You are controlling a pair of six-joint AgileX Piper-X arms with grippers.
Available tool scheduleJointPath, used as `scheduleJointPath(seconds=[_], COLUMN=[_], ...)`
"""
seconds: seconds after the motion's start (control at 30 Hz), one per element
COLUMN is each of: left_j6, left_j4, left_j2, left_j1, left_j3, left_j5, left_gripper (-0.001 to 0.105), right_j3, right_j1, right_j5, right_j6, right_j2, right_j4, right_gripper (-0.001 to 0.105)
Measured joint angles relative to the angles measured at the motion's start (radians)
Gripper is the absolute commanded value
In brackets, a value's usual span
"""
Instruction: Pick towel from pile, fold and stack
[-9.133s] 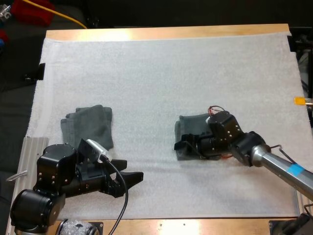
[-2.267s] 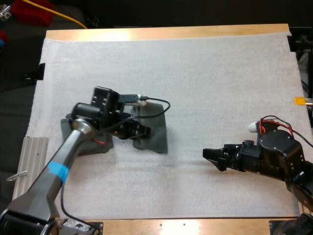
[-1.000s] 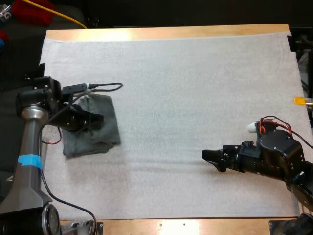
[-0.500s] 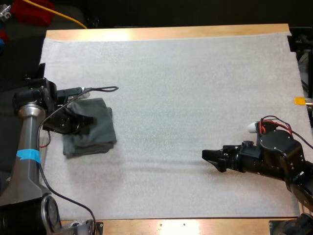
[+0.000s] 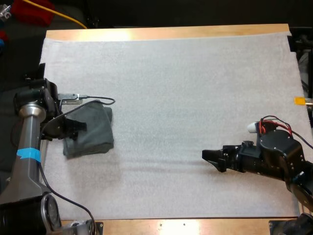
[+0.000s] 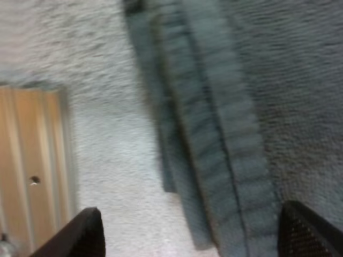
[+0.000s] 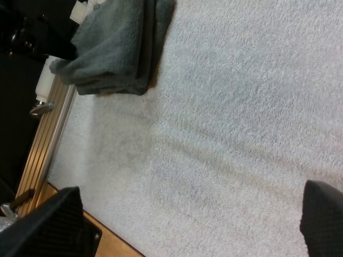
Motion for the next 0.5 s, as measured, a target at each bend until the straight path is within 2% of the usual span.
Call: scheduleJointPath(seconds=[0.13,0.3,0.5], left_j6=[-0.006,-0.01,-0.011], left_j4=[-0.007,-0.028,-0.055], left_j2=[-0.013,-0.075,-0.129], left_j1=[0.0,-0.016,-0.124], left_j3=[0.0,0.0,0.0], left_j5=[0.007,0.11,0.144], left_gripper=[0.064,0.064,0.064], right_j3=[0.0,0.0,0.0], right_j1=[0.0,0.0,0.0], right_j5=[0.0,0.0,0.0], right_j6=[0.0,0.0,0.0], right_j2=[0.0,0.0,0.0], right_j4=[0.0,0.0,0.0], right_gripper=[0.079,0.079,0.079])
